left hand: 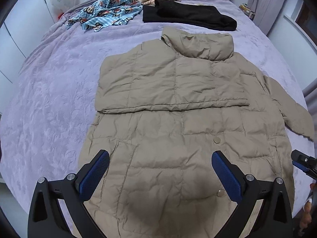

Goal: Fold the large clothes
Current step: 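Move the right tool to the cuff of the other sleeve, then grasp the other sleeve with the right tool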

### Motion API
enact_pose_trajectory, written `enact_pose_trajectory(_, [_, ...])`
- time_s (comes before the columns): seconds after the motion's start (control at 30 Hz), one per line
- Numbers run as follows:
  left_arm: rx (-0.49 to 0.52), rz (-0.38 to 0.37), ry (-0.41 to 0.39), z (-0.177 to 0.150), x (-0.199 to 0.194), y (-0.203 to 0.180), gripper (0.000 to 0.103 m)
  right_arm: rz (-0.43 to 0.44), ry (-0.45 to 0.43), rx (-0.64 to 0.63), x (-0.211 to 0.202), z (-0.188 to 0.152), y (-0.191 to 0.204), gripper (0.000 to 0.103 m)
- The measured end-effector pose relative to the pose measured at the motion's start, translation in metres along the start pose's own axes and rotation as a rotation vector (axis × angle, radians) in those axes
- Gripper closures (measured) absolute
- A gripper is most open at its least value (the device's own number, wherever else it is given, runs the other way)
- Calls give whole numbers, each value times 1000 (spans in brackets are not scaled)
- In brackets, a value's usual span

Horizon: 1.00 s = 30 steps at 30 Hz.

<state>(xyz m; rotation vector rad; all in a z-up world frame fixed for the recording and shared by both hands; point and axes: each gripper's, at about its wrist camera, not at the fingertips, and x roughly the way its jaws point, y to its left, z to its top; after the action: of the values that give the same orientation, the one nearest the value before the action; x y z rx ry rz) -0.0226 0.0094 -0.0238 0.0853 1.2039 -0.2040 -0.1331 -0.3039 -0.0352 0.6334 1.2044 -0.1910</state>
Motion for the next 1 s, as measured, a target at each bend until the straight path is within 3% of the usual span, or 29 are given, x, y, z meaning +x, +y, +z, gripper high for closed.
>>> enact_pose_trajectory(0.23, [55, -81, 15, -7, -4, -4, 0, 34, -41, 109, -15, -24, 3, 16])
enact_pose_trajectory(0.4, [100, -143, 38, -9, -7, -9, 0, 118, -87, 241, -23, -45, 0, 15])
enact_pose_trajectory(0.53, [159, -149, 13, -9, -16, -15, 0, 136, -121, 299, -35, -54, -2, 15])
enact_pose_trajectory(0.63, [172, -157, 18, -7, -16, -19, 0, 139, -96, 336, -39, -55, -9, 15])
enact_pose_trajectory(0.83, [171, -140, 25, 0, -15, -34, 0, 152, -117, 462, -48, -44, -56, 15])
enact_pose_trajectory(1.0, [145, -110, 31, 15, -9, -64, 0, 183, -173, 563, -60, -15, -112, 15])
